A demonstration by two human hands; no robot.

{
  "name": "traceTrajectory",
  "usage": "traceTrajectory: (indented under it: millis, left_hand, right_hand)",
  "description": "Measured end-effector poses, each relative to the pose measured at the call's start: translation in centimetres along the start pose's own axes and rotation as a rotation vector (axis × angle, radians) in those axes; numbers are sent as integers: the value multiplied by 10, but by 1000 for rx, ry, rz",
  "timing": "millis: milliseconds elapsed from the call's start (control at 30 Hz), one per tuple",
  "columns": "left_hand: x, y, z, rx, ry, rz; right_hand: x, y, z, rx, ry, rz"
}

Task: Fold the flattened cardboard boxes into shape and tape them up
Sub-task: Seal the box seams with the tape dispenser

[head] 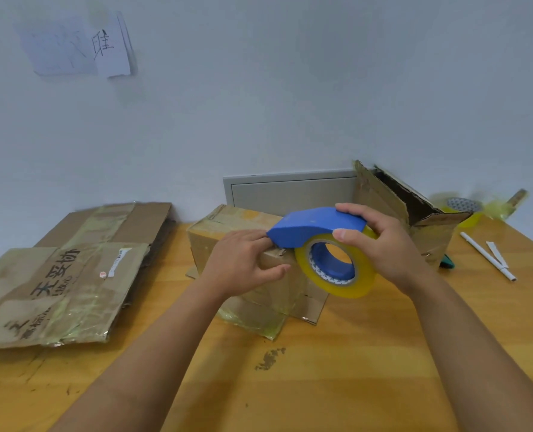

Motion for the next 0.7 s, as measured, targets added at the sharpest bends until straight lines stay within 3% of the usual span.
traceTrajectory:
  millis: [200,433,700]
  left_hand:
    - [-1,0,-1,-7,32,49]
    - [0,-1,-15,5,-66,45]
    - [-4,-1,-18,92,-36,171]
  right_hand:
    - [25,26,-7,-11,2,-50]
    - [43,6,-30,-53,-70,-32]
    - [48,-8,-44,-50,-108,-9]
Point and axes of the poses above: each hand's wrist, its own x-axis away from the middle knuckle, its own y-axis out of the back of the hand, z = x × y, the point moved 5 cm from there along -x, towards the middle knuckle, and after that the axes turned 2 degrees about -y, right-handed, at the moved point
